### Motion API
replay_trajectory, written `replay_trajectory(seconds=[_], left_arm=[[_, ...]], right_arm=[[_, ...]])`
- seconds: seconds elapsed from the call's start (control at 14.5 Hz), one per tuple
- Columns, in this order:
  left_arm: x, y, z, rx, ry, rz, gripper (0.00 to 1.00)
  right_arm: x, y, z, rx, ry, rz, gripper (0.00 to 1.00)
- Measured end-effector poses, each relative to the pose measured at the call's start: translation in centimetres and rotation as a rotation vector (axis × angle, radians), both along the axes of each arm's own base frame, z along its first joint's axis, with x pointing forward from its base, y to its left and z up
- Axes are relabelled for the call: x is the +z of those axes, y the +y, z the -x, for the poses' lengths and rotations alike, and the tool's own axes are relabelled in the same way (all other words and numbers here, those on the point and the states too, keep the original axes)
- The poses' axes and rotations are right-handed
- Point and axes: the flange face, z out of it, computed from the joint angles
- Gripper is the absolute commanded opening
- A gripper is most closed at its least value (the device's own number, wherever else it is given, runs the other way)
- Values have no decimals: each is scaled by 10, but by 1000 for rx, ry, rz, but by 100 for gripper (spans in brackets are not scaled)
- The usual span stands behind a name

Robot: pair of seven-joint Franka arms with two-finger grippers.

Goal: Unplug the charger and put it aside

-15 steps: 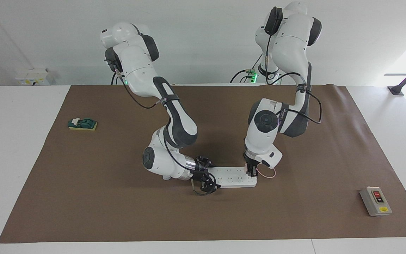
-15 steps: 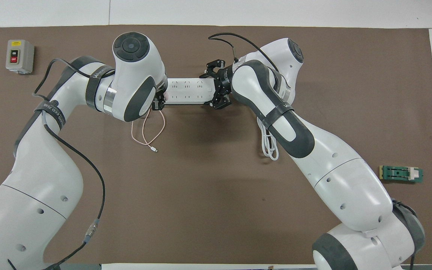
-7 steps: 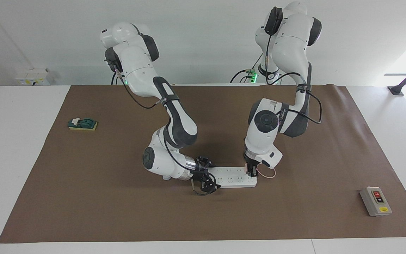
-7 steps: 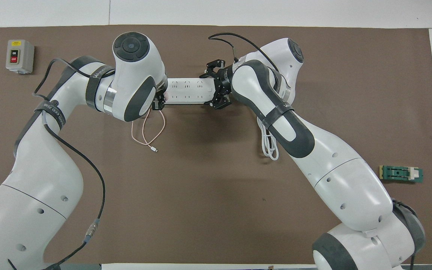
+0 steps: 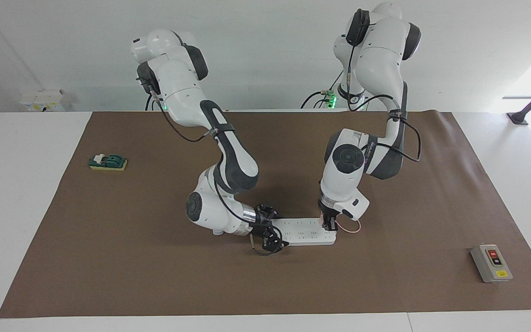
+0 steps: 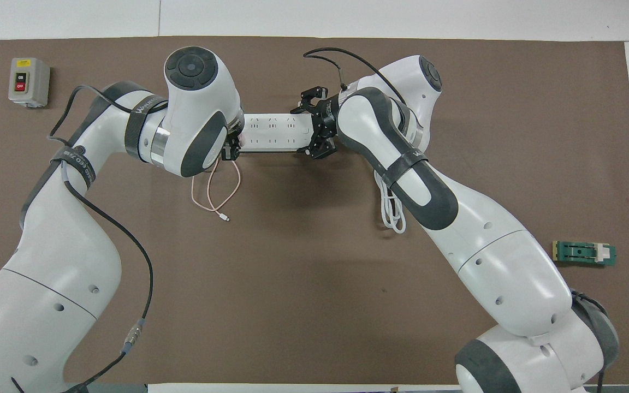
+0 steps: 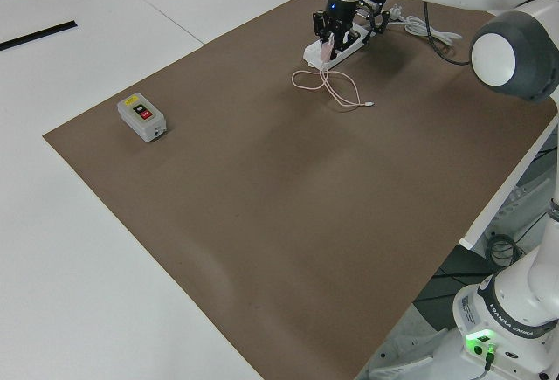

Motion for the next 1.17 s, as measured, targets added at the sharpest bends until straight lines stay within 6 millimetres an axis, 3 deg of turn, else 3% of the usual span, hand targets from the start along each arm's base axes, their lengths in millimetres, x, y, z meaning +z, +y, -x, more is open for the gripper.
replay_trajectory(seconds=[0.48,0.89,1.03,1.1,1.17], left_arm=[[4,0,0,-2,3,-5,0],[63,15,-15,23,-39,-20,0],[71,14,-15,7,-50,-17,0],[78,13,-14,-18,-57,-15,0],[86,14,-12,-52,-67,-15,0]], right_arm=[[0,0,0,0,0,0,36],[0,0,0,1,-1,0,38],[0,0,0,1,-1,0,47],[0,0,0,1,-1,0,57],[0,0,0,1,-1,0,92]])
